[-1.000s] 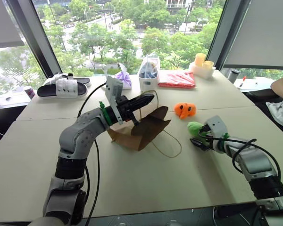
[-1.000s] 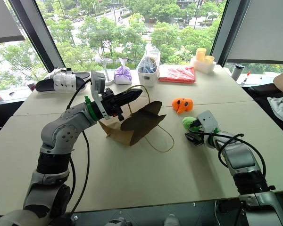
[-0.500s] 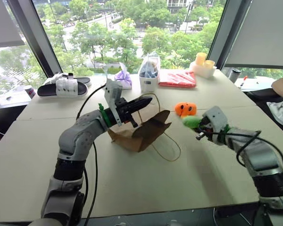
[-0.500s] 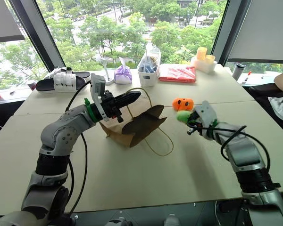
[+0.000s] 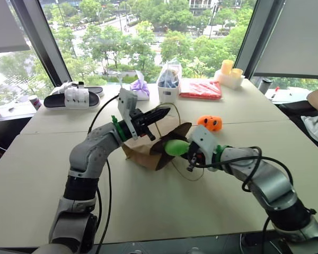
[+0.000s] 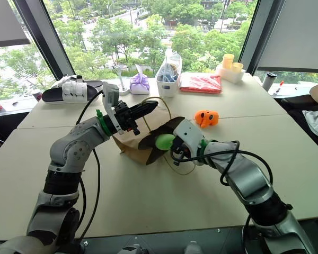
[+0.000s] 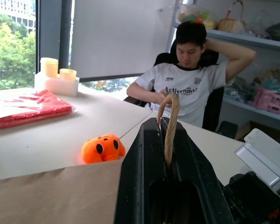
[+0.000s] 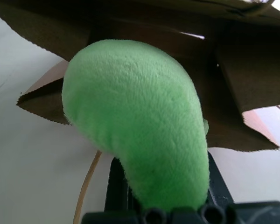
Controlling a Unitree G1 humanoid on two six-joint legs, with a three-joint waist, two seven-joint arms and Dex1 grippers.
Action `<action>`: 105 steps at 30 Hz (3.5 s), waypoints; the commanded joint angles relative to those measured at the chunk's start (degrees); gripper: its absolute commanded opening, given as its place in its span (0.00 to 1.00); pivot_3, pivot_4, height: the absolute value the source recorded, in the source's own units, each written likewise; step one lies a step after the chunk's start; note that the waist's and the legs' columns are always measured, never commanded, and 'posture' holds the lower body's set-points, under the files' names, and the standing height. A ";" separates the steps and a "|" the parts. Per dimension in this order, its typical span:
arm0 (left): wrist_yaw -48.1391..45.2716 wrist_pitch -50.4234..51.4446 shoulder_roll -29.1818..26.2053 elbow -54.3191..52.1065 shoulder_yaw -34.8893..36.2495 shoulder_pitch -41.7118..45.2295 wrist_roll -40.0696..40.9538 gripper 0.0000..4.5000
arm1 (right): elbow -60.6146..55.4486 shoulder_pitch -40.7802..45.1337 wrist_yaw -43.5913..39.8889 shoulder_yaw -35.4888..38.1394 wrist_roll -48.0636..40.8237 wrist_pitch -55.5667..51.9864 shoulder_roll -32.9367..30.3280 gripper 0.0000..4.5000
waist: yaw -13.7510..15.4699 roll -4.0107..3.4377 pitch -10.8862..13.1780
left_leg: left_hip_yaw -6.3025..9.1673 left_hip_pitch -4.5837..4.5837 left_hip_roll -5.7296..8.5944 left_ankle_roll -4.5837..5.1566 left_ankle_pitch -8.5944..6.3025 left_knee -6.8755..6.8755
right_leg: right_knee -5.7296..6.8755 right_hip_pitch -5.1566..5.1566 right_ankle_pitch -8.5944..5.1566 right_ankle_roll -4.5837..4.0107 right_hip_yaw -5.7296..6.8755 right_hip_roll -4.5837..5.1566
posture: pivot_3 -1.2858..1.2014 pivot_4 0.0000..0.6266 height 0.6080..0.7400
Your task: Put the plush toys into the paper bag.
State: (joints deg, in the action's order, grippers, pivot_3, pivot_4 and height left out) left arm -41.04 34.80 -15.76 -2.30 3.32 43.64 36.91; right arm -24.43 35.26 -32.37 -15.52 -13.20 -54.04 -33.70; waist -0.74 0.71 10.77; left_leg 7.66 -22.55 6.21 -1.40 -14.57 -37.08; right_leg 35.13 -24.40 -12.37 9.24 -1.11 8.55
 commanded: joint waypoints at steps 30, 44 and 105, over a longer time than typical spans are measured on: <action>6.37 4.29 -3.00 -3.08 7.34 3.20 8.89 0.00 | 34.28 16.82 3.99 16.26 11.05 15.14 -0.13 0.99 | -0.77 0.02 -0.01 | -0.12 0.09 0.01 -0.03 0.01 0.10 | 0.02 -0.03 0.02 -0.03 -0.02 -0.02 | 0.52 0.24 1.00; 8.36 5.76 -4.23 -8.42 7.46 0.54 9.47 0.00 | 97.48 33.72 20.28 12.81 20.63 49.78 11.41 0.99 | -1.68 0.01 0.00 | -0.05 0.00 0.00 -0.11 0.06 0.23 | 0.00 -0.15 0.04 -0.06 -0.06 0.03 | 0.52 0.24 1.00; 11.82 5.59 -3.02 -11.92 7.01 -1.76 9.58 0.00 | 100.77 33.28 22.95 17.46 21.07 54.46 15.74 0.87 | -1.93 0.00 0.00 | -0.05 0.02 0.01 -0.12 0.06 0.12 | 0.07 -0.12 0.04 -0.06 -0.06 -0.02 | 0.52 0.24 1.00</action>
State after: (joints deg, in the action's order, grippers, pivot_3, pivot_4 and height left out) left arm -29.60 40.73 -18.45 -11.95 9.74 42.01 45.66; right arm 76.72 65.89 -9.90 1.02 8.18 -0.18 -17.96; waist -2.67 0.72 10.77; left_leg 7.61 -22.53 6.23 -1.52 -14.51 -36.96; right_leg 35.20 -24.52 -12.33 9.18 -1.18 8.53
